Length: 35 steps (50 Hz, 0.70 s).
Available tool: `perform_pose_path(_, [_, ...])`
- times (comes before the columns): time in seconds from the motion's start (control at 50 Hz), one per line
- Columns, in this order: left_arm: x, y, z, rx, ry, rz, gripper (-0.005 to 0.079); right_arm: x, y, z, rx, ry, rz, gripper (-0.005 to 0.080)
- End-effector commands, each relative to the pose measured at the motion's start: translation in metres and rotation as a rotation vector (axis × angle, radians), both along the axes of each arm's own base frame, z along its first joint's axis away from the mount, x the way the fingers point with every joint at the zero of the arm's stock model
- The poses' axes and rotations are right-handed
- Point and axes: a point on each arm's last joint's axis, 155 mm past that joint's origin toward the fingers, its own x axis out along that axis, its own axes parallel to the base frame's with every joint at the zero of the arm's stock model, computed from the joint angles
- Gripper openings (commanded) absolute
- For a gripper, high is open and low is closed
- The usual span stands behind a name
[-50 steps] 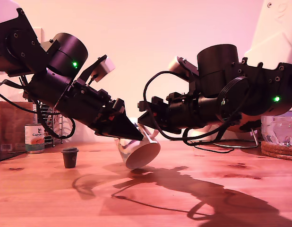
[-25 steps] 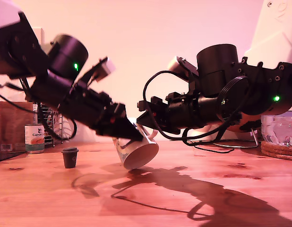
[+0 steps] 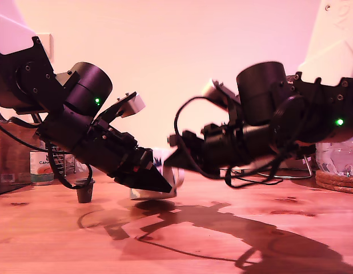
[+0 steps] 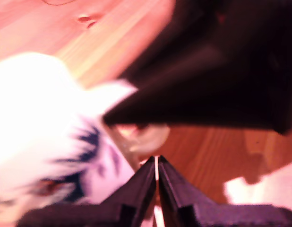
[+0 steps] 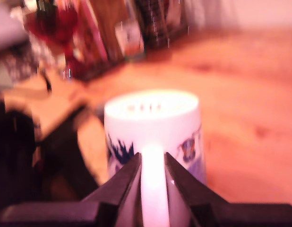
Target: Lift the coffee cup and remove the coffee capsule that is hidden under it
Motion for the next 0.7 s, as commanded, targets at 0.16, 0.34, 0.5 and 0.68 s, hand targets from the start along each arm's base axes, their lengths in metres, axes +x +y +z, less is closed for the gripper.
perform_pose_path(0.16, [-0.002, 0.002, -0.007, 0.011, 0.008, -0.004, -0.0021, -0.008, -0.003, -0.026, -0.034, 0.053, 0.004, -0.0012])
perform_pose_path(0.34, [-0.008, -0.002, 0.001, -0.024, 0.036, -0.017, -0.0021, -0.008, -0.008, -0.033, -0.068, 0.057, 0.003, -0.0012])
perform_pose_path(0.5, [-0.011, 0.001, 0.013, -0.026, 0.040, -0.020, -0.0021, 0.000, -0.018, -0.034, -0.081, 0.048, -0.017, -0.0012])
perform_pose_path(0.68, [-0.012, 0.013, 0.029, -0.020, 0.047, 0.000, -0.0021, 0.009, -0.033, -0.034, -0.083, 0.050, -0.051, -0.0012])
